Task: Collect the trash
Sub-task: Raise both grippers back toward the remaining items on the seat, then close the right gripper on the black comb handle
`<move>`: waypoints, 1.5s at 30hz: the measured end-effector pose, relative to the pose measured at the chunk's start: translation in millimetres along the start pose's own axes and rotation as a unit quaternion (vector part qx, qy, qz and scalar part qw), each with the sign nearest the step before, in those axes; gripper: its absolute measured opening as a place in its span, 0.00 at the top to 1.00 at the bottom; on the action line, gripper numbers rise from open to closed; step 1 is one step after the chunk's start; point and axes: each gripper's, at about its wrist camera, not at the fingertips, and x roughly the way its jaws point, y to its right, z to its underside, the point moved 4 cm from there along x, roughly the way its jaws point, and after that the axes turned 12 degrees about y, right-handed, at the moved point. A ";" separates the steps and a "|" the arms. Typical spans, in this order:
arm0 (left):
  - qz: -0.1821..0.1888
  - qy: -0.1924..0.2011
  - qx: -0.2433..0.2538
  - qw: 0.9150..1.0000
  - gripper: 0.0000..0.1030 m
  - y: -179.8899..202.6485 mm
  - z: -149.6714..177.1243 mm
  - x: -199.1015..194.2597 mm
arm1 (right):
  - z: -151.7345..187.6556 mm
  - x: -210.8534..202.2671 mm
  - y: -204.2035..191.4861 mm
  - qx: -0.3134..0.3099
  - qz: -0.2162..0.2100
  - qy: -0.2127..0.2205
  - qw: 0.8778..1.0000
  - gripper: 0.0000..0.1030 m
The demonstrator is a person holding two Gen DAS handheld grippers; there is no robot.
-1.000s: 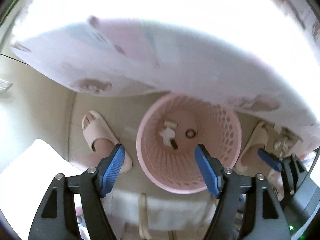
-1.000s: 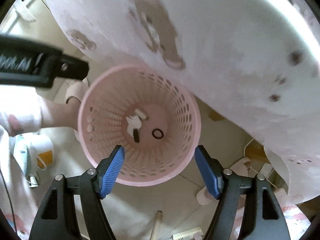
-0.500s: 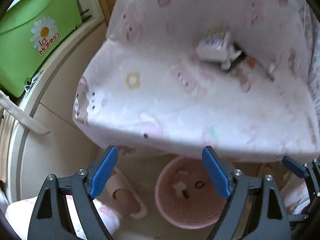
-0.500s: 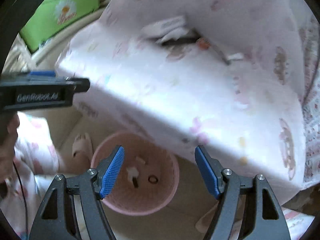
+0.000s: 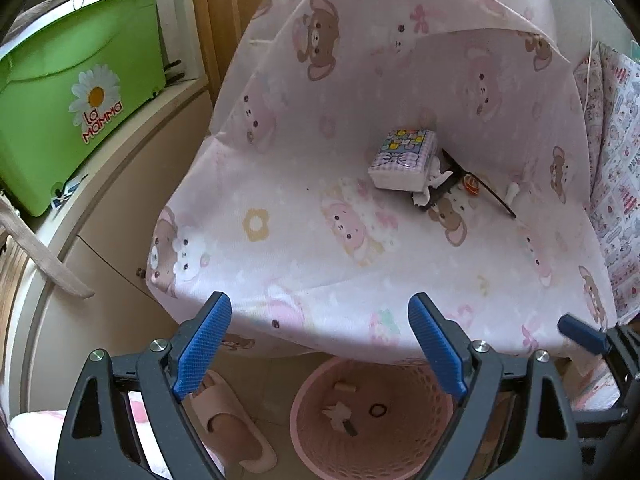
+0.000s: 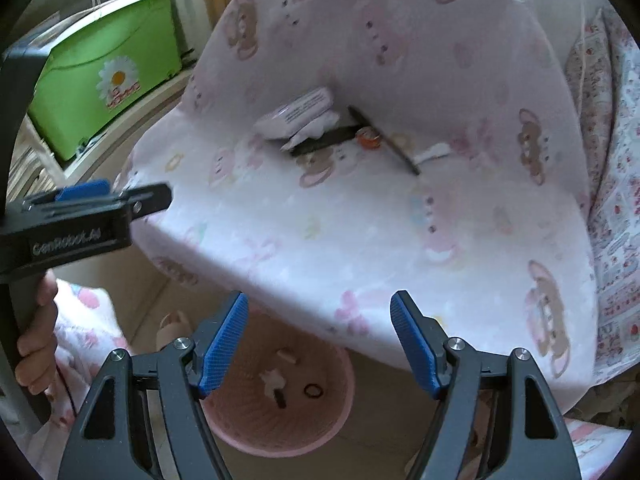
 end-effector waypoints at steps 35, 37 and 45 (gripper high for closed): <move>0.020 -0.010 -0.033 0.999 0.14 22.8 -17.2 65.7 | -87.1 120.8 86.1 0.029 0.076 -0.016 0.997 0.42; 0.022 -0.009 -0.029 0.999 0.14 23.9 -18.5 65.6 | -87.2 121.7 87.5 0.036 0.090 -0.009 0.995 0.42; 0.028 -0.010 -0.035 0.999 0.14 20.8 -16.2 60.9 | -87.7 122.8 81.7 0.032 0.073 0.012 0.997 0.87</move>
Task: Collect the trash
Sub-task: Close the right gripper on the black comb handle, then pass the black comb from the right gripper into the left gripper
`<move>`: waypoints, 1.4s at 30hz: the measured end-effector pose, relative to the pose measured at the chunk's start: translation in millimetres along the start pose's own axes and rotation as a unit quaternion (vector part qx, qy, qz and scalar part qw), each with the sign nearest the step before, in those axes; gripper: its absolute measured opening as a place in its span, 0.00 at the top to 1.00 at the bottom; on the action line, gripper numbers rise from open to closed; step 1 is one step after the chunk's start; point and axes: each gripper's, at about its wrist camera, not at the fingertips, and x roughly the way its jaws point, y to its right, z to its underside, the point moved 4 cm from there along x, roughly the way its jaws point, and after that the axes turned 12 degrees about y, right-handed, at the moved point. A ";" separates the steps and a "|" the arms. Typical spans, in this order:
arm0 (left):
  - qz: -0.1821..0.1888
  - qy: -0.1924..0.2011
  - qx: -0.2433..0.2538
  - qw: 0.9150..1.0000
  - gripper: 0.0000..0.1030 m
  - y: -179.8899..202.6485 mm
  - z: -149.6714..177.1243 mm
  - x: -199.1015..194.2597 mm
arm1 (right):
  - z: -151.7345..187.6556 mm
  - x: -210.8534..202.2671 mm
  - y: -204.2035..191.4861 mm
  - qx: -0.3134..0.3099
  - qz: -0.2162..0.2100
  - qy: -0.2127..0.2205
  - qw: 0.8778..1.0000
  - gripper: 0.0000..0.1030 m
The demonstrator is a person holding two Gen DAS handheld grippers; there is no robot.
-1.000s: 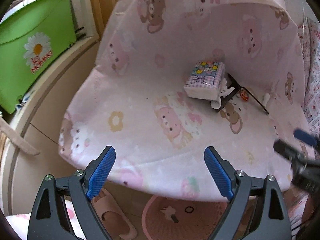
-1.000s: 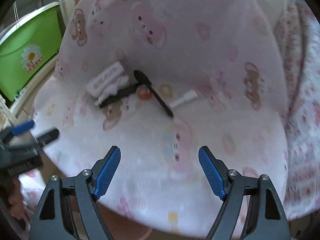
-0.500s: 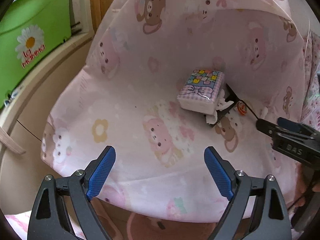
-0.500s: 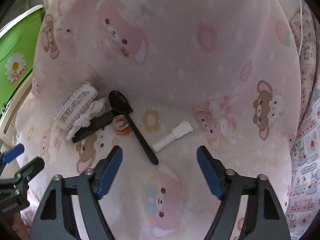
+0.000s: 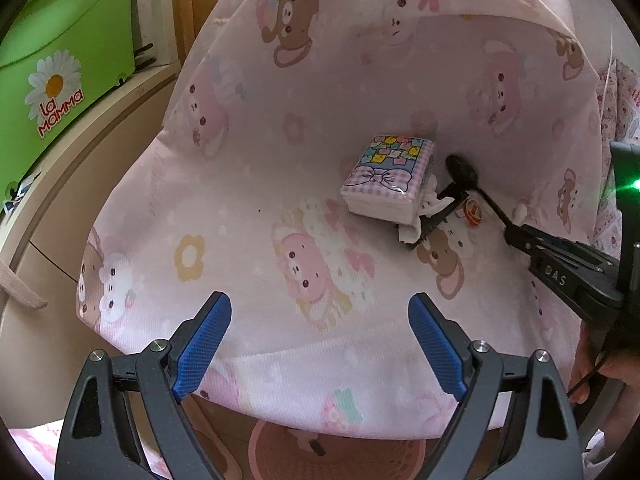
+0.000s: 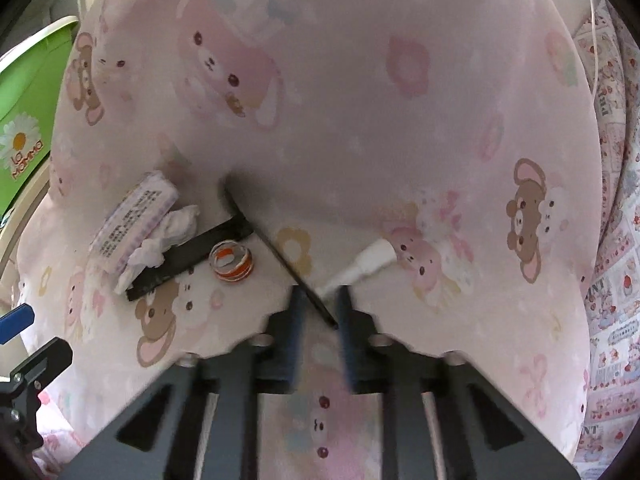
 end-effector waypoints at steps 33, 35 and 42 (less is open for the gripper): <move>-0.008 -0.013 -0.012 1.000 0.14 -20.0 -2.4 -7.0 | 49.9 -82.6 -44.6 -0.038 -0.188 -0.031 0.981 0.41; -0.007 -0.015 -0.005 1.000 0.14 -15.4 -1.9 -5.7 | 41.7 -83.2 -30.7 -0.020 -0.165 -0.022 0.986 0.41; 0.053 -0.028 -0.004 0.998 0.35 7.1 -2.0 -2.3 | 12.2 -85.3 33.1 0.030 -0.027 0.029 0.999 0.31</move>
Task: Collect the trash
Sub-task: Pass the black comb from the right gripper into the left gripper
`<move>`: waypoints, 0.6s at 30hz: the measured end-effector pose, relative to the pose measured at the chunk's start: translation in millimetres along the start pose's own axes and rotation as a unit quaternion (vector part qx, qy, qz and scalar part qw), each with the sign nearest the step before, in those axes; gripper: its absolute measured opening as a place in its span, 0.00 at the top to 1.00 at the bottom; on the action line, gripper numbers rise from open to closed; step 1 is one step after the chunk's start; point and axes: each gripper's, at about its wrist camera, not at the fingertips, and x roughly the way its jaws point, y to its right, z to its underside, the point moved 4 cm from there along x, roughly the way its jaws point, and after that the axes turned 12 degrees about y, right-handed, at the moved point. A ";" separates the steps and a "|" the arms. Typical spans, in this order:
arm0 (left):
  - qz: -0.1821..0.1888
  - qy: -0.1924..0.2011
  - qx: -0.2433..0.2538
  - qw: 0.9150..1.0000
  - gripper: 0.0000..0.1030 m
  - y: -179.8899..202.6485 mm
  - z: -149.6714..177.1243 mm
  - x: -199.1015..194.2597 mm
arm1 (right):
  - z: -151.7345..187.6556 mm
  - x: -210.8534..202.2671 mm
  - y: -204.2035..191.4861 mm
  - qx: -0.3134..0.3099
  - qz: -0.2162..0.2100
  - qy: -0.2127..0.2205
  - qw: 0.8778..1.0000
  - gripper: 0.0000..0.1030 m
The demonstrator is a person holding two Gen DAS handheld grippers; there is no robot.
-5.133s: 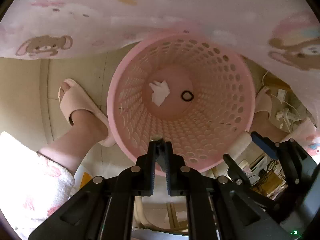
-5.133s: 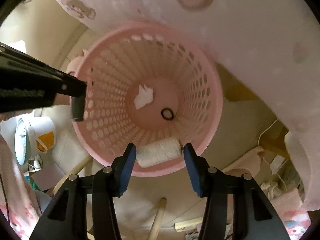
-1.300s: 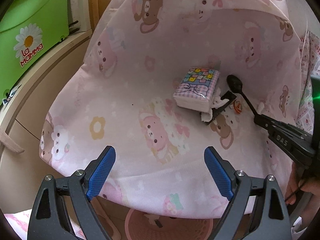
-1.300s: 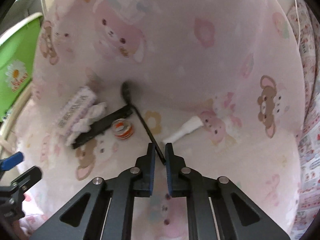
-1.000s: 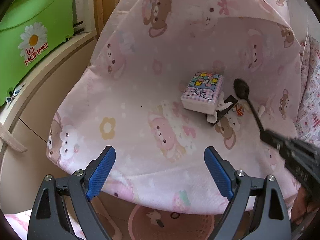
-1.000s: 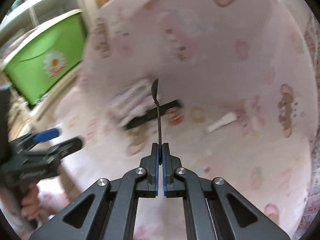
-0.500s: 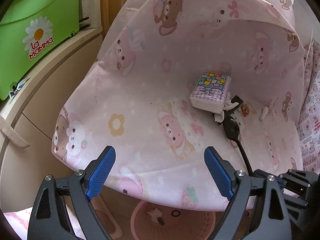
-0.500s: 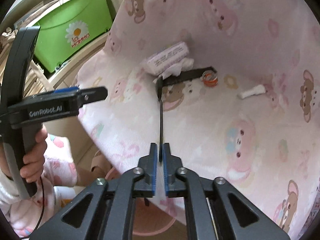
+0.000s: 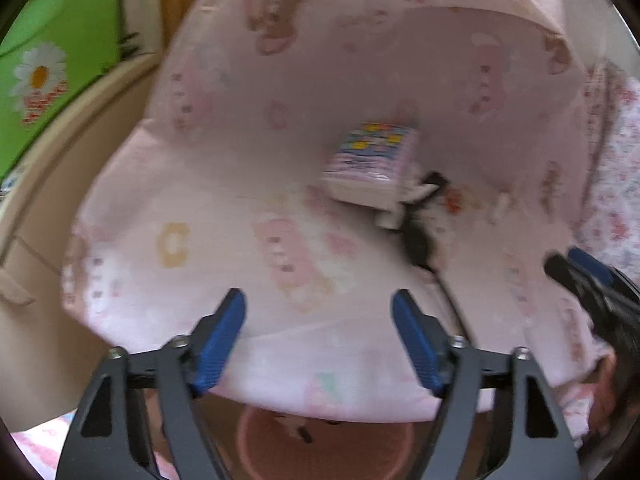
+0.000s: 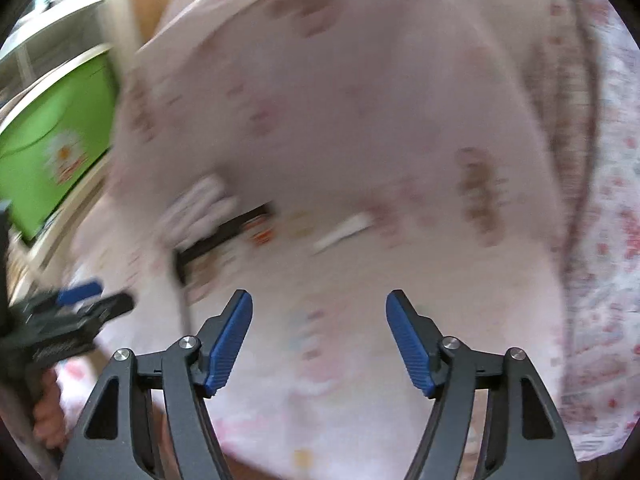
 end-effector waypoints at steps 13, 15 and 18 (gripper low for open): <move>0.060 -0.019 0.021 0.998 0.45 65.9 4.0 21.5 | -10.0 7.6 32.9 0.017 0.067 -0.005 0.998 0.31; 0.049 -0.021 0.027 0.998 0.46 68.1 4.5 28.9 | -11.0 5.9 32.5 0.015 0.067 -0.003 0.998 0.31; 0.029 -0.014 0.047 0.998 0.58 72.2 4.5 33.5 | -13.0 3.3 30.8 0.011 0.069 0.002 0.998 0.31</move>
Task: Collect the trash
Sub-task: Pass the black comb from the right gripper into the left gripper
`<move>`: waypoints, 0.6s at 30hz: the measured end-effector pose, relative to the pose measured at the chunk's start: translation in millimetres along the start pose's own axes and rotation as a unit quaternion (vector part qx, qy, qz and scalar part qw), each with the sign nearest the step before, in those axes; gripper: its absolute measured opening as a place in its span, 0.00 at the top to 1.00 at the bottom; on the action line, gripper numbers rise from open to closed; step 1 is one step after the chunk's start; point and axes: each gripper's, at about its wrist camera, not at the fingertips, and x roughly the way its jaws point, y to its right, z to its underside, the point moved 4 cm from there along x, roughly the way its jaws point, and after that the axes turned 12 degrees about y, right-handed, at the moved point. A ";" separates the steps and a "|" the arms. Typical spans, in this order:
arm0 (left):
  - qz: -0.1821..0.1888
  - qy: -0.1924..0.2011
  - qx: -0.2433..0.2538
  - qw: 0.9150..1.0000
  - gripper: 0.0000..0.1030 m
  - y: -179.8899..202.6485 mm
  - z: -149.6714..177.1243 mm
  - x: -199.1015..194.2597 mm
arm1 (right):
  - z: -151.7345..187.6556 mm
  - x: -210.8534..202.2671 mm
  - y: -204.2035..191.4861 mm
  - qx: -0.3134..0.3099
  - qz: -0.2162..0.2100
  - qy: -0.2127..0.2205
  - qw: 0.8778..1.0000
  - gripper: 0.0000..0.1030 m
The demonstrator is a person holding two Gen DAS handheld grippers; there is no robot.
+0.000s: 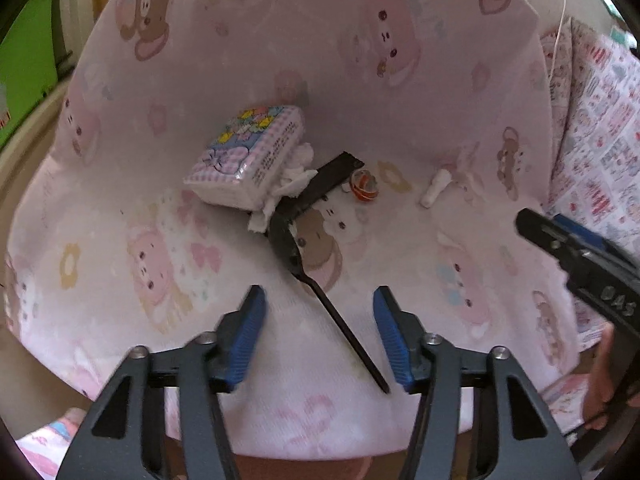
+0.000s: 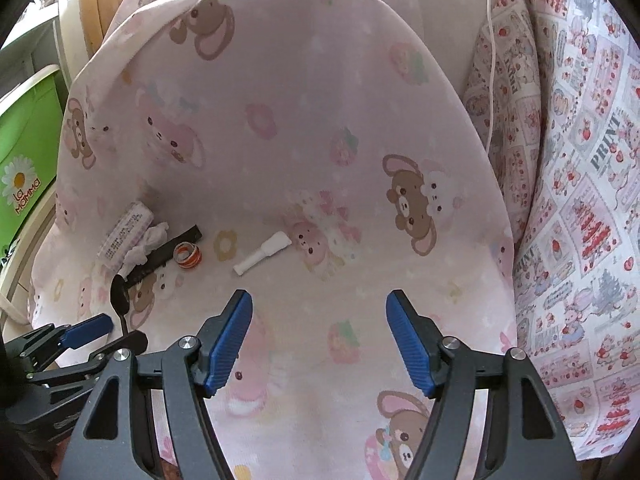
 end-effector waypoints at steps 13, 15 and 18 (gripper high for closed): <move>-0.032 0.027 -0.021 0.999 0.97 -30.8 -13.1 -25.8 | -6.3 8.5 -14.2 0.012 -0.036 0.003 0.999 0.16; -0.033 0.027 -0.036 0.998 0.97 -39.5 -14.2 -27.5 | -7.7 18.8 -24.1 0.003 -0.049 -0.004 0.999 0.16; -0.047 0.031 -0.045 0.997 0.97 -51.8 -14.2 -31.8 | -6.9 39.0 -35.7 -0.013 -0.040 -0.022 0.999 0.16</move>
